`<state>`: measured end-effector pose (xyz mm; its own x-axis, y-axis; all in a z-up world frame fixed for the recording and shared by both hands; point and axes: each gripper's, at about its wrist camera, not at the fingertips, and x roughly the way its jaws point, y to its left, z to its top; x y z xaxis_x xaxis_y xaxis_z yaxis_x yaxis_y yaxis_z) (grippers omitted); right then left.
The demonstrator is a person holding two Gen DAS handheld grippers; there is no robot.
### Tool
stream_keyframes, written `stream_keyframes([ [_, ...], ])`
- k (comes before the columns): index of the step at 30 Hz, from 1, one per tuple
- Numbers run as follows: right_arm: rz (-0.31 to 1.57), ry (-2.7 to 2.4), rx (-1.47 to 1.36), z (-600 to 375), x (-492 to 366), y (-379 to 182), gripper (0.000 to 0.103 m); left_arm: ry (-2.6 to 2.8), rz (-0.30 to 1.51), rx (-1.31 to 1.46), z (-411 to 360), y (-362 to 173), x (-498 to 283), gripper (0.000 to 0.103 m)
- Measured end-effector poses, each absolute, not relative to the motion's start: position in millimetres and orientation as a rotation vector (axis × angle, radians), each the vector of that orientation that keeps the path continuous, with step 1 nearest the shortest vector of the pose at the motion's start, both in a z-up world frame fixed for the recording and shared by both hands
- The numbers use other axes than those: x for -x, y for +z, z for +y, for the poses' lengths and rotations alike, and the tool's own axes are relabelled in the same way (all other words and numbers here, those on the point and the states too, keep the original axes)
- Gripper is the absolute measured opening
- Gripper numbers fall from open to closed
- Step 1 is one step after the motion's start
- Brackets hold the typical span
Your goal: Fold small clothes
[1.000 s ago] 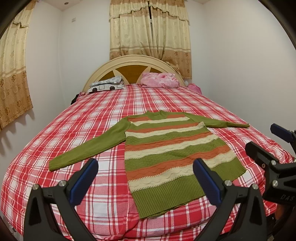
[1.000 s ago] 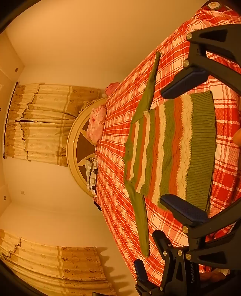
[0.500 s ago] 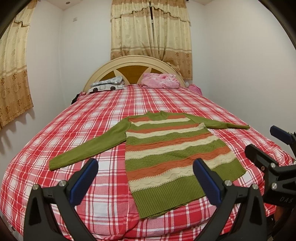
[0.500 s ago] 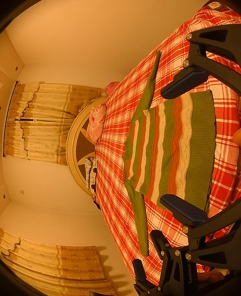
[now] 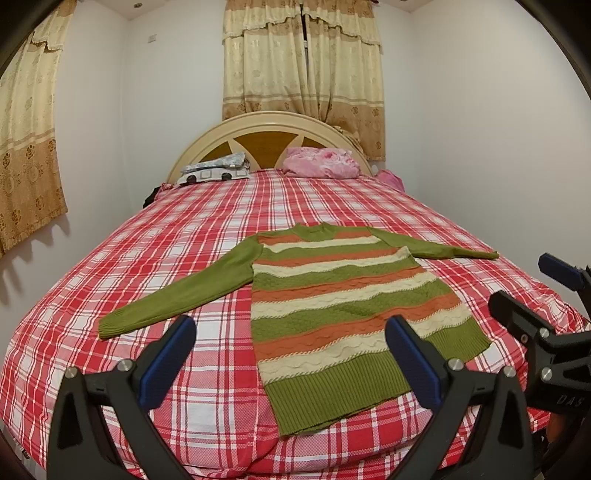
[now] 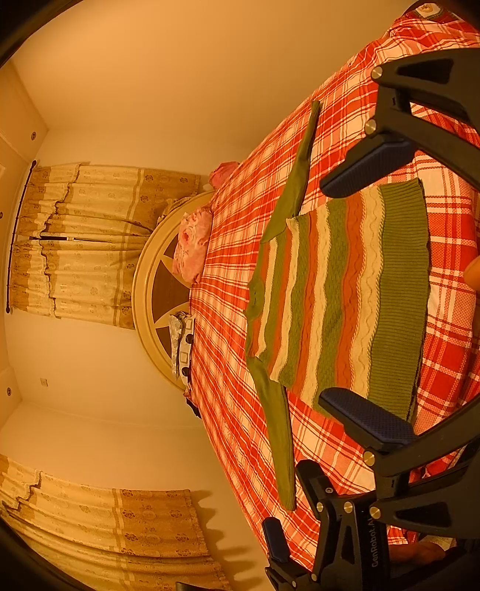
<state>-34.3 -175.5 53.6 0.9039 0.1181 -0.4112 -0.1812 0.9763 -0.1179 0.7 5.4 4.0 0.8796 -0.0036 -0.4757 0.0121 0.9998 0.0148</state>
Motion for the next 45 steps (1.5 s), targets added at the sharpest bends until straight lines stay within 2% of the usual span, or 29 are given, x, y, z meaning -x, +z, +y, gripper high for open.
stream_keyframes([
  [32,0.425,0.177,0.160,-170.9,36.4,50.7,0.102,-0.005,0.500,-0.006,8.5,3.7,-1.7,0.103],
  [45,0.464,0.177,0.149,-186.2,4.4,39.0,0.102,-0.004,0.503,-0.047,7.6,0.0,-39.9,0.103],
])
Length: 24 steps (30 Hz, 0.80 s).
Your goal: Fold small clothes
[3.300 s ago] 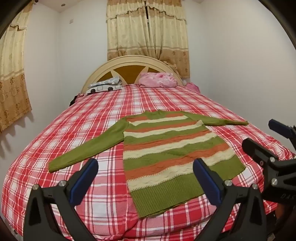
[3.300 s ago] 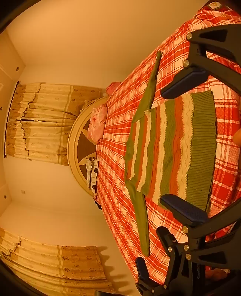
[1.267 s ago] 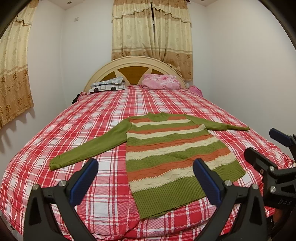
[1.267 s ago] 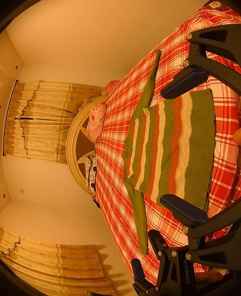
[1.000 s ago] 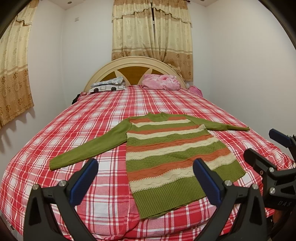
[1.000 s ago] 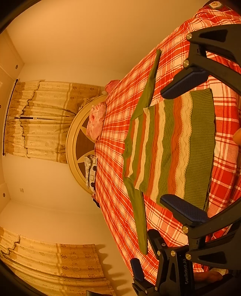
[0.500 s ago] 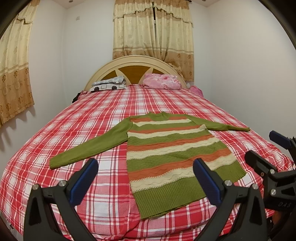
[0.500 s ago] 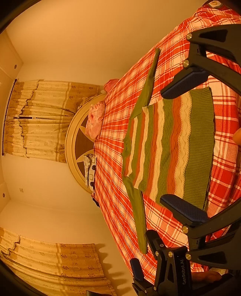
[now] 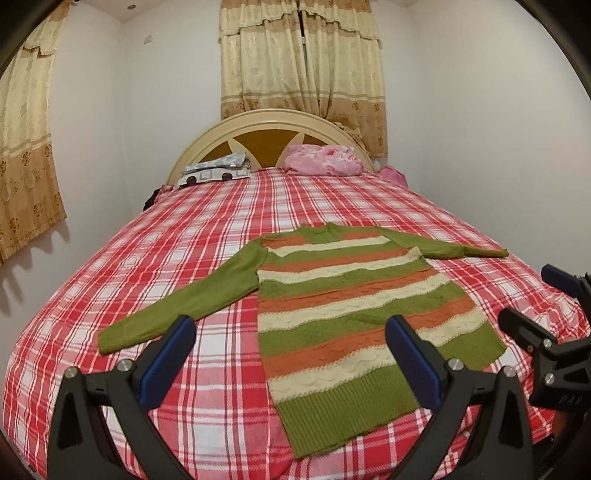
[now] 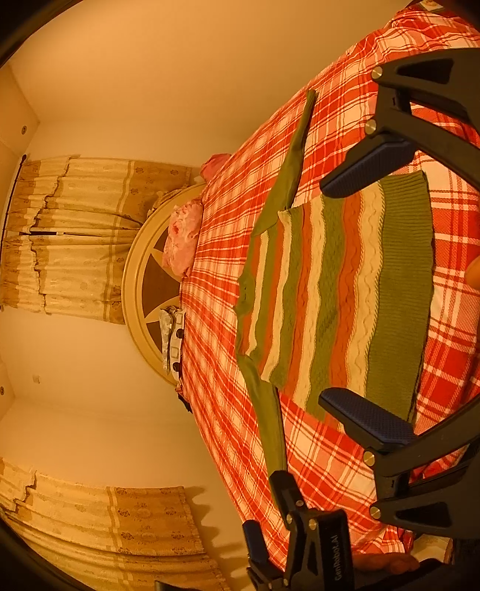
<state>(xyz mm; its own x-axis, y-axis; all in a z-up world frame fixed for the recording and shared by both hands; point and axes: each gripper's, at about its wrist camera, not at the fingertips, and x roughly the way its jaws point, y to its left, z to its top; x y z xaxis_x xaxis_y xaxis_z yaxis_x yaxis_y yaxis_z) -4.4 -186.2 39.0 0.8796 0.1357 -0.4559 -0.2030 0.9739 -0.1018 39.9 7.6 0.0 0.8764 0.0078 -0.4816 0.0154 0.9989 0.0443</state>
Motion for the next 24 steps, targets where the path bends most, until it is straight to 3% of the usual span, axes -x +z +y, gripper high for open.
stream_keyframes([
  [12,0.545,0.141,0.070,-237.1,-80.2,10.7,0.102,-0.048,0.546,-0.111,-6.1,-25.9,-125.4,0.103],
  [24,0.710,-0.064,-0.150,-384.5,-207.2,-30.2,0.102,-0.033,0.604,-0.102,3.9,-61.7,-226.8,0.103],
])
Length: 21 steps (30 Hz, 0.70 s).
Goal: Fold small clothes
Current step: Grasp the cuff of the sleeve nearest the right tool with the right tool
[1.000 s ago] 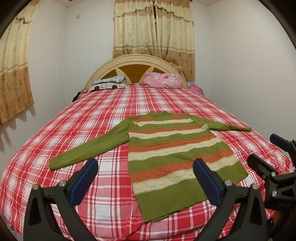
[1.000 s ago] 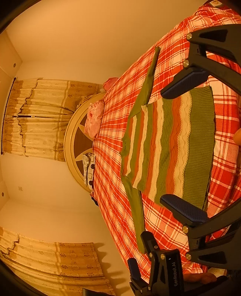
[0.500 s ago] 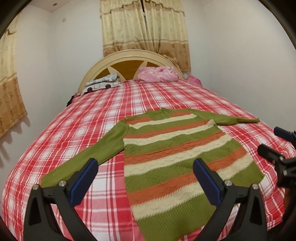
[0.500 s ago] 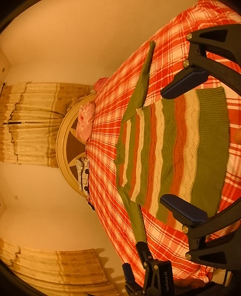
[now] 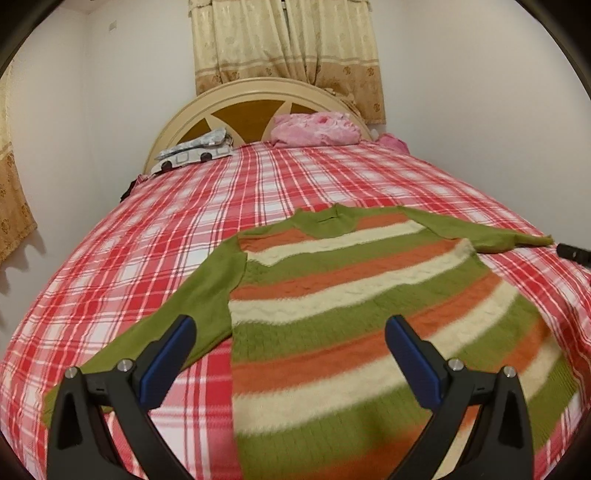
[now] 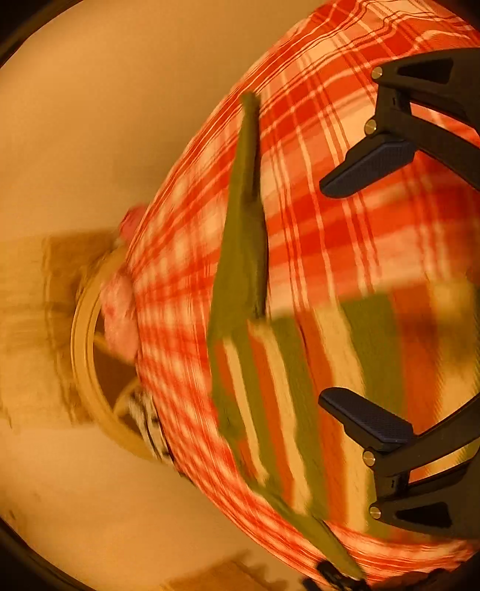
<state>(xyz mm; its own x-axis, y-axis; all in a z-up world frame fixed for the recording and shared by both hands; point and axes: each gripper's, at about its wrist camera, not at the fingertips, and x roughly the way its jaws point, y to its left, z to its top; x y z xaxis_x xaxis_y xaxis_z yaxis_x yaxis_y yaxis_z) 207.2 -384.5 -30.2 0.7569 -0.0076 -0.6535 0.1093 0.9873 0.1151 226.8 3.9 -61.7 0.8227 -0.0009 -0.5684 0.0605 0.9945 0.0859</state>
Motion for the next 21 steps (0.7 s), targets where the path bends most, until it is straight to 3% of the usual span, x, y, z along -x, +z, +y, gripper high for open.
stream_keyframes([
  [7,0.785,-0.235,-0.348,-500.7,-268.3,-56.3,0.099,0.001,0.681,-0.061,9.8,-96.1,-279.2,0.103],
  [11,0.810,-0.350,-0.460,-564.8,-298.1,-76.1,0.079,0.008,0.722,-0.060,7.3,-114.2,-294.8,0.103],
  [17,0.833,-0.398,-0.603,-613.8,-334.5,-99.1,0.072,0.025,0.793,-0.033,11.8,-135.6,-308.0,0.103],
  [20,0.841,-0.373,-0.652,-619.1,-348.6,-106.9,0.057,0.025,0.809,-0.027,11.5,-138.9,-309.8,0.103],
  [21,0.839,-0.368,-0.659,-619.0,-350.6,-108.0,0.047,0.021,0.807,-0.026,11.2,-138.6,-311.5,0.103],
])
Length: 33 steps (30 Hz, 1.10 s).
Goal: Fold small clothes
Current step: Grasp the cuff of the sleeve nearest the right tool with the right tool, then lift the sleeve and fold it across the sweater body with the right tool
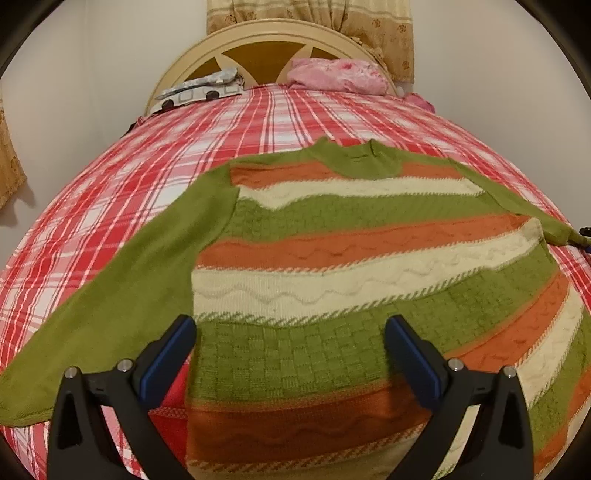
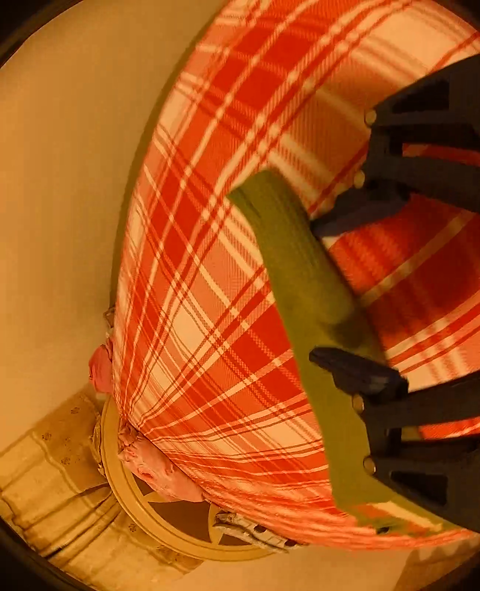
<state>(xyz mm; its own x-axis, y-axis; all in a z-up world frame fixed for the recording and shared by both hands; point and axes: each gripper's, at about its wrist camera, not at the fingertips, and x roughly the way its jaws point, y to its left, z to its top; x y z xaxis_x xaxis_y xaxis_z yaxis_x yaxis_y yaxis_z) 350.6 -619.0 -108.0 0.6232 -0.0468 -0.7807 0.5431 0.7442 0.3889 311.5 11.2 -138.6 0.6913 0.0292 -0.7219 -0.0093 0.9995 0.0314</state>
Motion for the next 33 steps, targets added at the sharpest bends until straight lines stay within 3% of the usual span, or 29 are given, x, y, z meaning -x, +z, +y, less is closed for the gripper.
stream_keyframes([
  [5,0.853,-0.322,-0.634,-608.4,-367.7,-107.4,0.010,-0.002,0.793,-0.025,8.9,-138.4,-307.9,0.103],
  [12,0.792,-0.190,-0.574,-562.7,-393.7,-52.9,0.009,-0.026,0.786,0.012,11.6,-137.7,-310.7,0.103],
  [22,0.681,0.146,-0.375,-379.9,-438.9,57.9,0.009,-0.066,0.802,0.037,13.1,-142.4,-311.7,0.103],
  [28,0.673,0.331,-0.275,-261.1,-448.3,74.4,0.009,-0.091,0.799,0.070,16.7,-143.9,-310.6,0.103],
  [33,0.712,0.435,-0.170,-178.2,-442.7,49.3,0.009,-0.175,0.891,-0.020,-2.4,-155.9,-317.6,0.103],
])
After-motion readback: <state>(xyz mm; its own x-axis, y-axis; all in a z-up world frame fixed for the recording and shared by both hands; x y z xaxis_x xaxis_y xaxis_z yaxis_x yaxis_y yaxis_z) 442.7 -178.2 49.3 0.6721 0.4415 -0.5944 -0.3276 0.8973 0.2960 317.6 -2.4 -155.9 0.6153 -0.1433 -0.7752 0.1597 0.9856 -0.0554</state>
